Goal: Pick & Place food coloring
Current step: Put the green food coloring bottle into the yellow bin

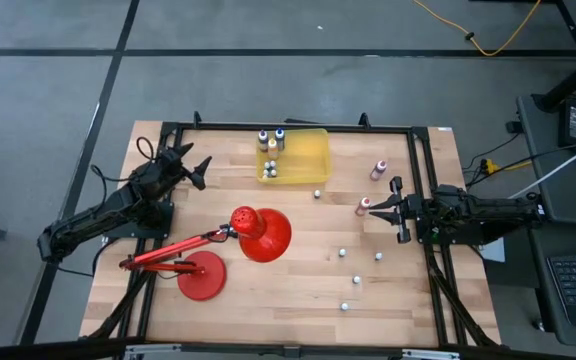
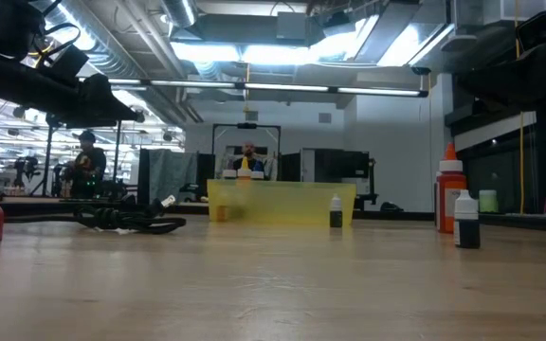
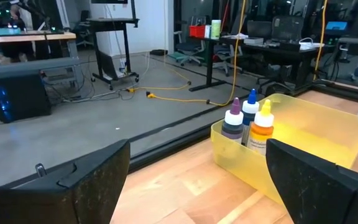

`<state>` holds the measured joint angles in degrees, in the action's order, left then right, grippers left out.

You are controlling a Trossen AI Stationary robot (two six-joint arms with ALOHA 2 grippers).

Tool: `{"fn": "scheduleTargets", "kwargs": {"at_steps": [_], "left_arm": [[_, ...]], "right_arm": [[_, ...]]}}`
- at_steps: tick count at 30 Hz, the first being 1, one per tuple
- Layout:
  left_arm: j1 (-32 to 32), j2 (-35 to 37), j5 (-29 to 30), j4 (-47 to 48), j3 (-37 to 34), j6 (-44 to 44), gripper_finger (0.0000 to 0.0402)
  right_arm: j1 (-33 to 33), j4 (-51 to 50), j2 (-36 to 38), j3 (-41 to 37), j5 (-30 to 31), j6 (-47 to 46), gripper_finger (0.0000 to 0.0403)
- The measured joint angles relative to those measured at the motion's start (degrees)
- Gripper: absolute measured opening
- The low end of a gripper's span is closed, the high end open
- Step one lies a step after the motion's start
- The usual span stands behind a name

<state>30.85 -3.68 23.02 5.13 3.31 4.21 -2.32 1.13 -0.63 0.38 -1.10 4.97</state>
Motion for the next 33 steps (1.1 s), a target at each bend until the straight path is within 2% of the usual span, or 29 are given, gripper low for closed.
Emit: {"fn": "scheduleTargets", "kwargs": {"at_steps": [33], "left_arm": [[0.00,0.00,-0.13,-0.09,-0.02,0.98,0.0365]], "right_arm": [[0.00,0.16,0.00,-0.01,0.00,-0.37,0.0056]]}}
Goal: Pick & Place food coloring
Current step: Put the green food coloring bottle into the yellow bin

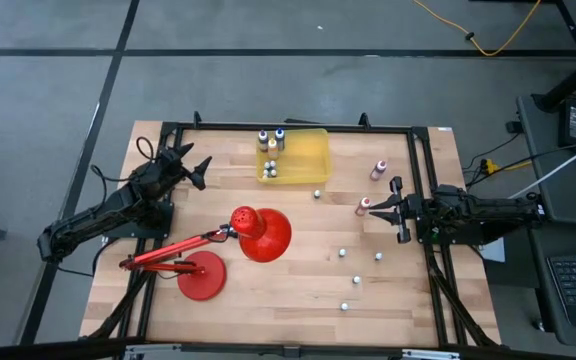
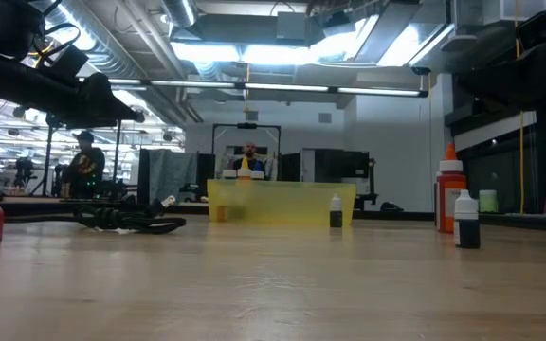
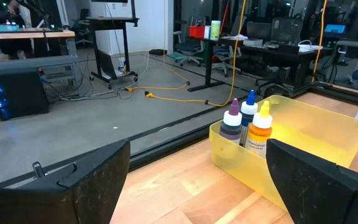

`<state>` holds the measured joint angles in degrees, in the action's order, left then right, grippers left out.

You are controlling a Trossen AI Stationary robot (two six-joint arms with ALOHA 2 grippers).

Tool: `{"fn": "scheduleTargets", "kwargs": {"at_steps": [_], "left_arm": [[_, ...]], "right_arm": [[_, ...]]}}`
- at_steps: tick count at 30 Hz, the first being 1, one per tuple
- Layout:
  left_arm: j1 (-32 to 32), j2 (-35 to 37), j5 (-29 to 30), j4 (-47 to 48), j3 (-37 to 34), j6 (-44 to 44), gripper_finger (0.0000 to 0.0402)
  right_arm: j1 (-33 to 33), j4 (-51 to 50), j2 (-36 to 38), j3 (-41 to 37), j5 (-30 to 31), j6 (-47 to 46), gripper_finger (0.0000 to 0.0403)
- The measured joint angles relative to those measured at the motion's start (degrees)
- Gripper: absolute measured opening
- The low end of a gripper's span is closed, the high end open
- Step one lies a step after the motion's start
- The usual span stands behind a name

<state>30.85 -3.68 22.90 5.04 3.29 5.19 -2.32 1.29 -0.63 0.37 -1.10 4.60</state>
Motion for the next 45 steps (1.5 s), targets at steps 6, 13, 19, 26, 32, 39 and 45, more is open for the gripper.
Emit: {"fn": "scheduleTargets", "kwargs": {"at_steps": [6,13,19,26,32,39,45], "left_arm": [[0.00,0.00,0.00,-0.02,0.00,0.02,0.0363],[0.00,0.00,0.00,-0.02,0.00,0.02,0.0364],[0.00,0.00,0.00,-0.02,0.00,0.02,0.0365],[0.00,0.00,0.00,-0.02,0.00,0.02,0.0364],[0.00,-0.01,0.00,-0.02,0.00,0.01,0.0364],[0.00,0.00,0.00,-0.04,0.00,0.02,0.0365],[0.01,0.00,0.00,-0.04,0.00,0.01,0.0364]], "right_arm": [[0.05,0.79,-0.94,0.11,-0.44,-6.13,0.0056],[2.65,-0.02,-15.73,9.38,-0.15,-11.92,0.0056],[4.25,-3.35,-25.87,21.44,-1.50,-13.61,0.0056],[6.79,-13.92,-38.26,37.78,-1.50,-13.60,0.0077],[9.22,-19.80,-48.94,48.40,1.92,-15.25,0.0128],[11.73,-23.35,-62.13,57.91,7.55,-24.38,0.0136],[12.33,-27.40,-71.96,65.51,7.53,-32.33,0.0122]]}}
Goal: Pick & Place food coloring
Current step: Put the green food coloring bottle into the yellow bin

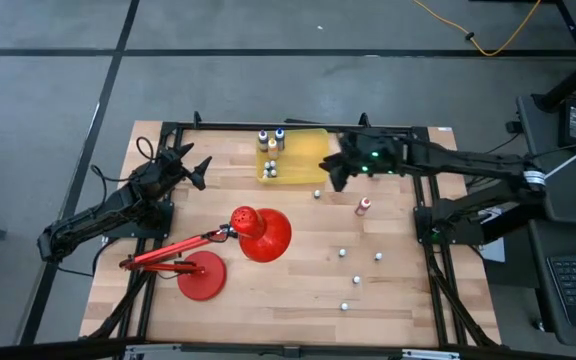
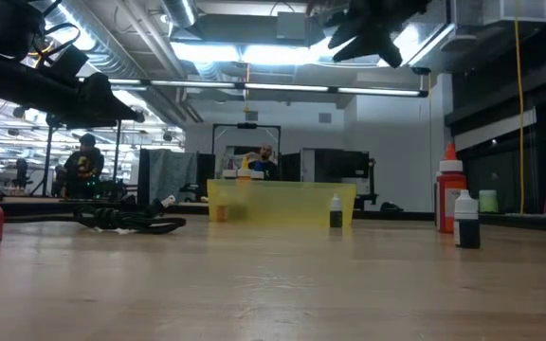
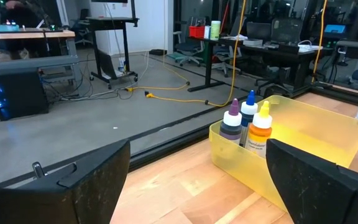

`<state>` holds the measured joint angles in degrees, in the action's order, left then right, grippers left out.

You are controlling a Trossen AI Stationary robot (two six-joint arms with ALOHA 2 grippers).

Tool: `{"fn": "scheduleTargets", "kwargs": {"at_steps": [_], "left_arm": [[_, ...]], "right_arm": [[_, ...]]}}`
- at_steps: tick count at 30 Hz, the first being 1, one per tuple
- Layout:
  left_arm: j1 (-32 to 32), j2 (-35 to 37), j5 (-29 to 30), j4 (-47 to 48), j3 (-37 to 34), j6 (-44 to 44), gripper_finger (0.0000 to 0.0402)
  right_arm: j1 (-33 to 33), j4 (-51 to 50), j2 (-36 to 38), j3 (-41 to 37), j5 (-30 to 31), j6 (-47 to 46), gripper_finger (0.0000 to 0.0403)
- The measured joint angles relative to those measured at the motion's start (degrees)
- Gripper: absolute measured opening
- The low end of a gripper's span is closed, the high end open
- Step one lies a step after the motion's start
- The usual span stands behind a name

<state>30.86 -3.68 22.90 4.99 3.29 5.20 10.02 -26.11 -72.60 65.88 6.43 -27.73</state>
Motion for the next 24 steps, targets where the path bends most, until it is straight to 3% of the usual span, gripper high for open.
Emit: {"fn": "scheduleTargets", "kwargs": {"at_steps": [10,24], "left_arm": [[-0.01,-0.01,0.00,-0.02,0.00,0.01,0.0365],[0.01,0.00,0.00,-0.02,0.00,0.01,0.0363]], "right_arm": [[0.00,-11.05,-11.41,8.17,0.01,-8.26,0.0107],[-0.54,-13.69,-21.68,8.38,-3.51,-7.33,0.0107]]}}
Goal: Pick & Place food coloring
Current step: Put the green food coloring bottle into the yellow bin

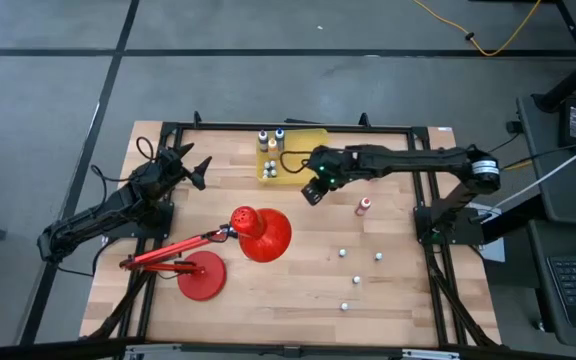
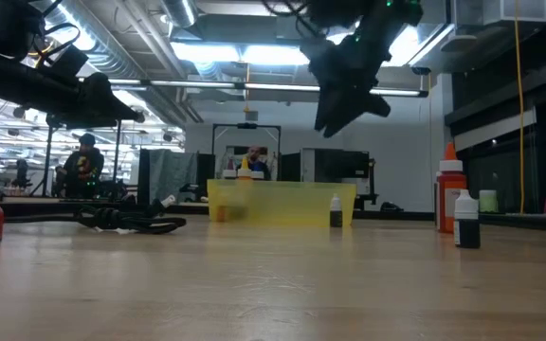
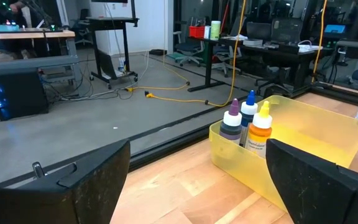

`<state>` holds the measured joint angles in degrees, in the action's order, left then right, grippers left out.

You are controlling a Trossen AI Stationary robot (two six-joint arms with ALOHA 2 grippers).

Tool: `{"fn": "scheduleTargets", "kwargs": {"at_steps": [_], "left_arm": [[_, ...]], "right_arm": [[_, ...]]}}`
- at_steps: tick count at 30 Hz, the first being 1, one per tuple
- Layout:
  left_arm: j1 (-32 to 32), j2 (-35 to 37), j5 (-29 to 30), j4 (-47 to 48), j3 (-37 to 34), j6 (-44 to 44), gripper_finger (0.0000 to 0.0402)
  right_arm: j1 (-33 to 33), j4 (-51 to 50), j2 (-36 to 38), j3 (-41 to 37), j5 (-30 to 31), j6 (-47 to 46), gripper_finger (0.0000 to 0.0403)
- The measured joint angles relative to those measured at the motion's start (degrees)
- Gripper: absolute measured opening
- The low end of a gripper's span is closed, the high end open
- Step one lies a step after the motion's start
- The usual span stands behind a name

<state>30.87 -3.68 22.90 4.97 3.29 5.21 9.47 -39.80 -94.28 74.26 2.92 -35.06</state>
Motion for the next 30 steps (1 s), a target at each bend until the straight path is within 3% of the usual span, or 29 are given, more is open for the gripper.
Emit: {"fn": "scheduleTargets", "kwargs": {"at_steps": [9,14,25,30], "left_arm": [[-0.01,-0.01,0.00,0.00,0.00,-0.01,0.0364],[-0.01,-0.01,0.00,0.00,0.00,-0.01,0.0365],[-0.02,-0.02,0.00,-0.01,0.00,0.00,0.0365],[0.00,-0.02,0.00,-0.02,0.00,0.00,0.0363]], "right_arm": [[-0.60,-3.73,-5.57,-0.02,0.44,-5.94,0.0107],[-1.49,-5.04,-5.79,-0.02,3.63,-8.17,0.0107],[-1.89,-4.64,-6.51,-0.37,6.68,-4.34,0.0107],[-1.90,-3.92,-6.89,-0.36,6.67,-4.60,0.0132]]}}
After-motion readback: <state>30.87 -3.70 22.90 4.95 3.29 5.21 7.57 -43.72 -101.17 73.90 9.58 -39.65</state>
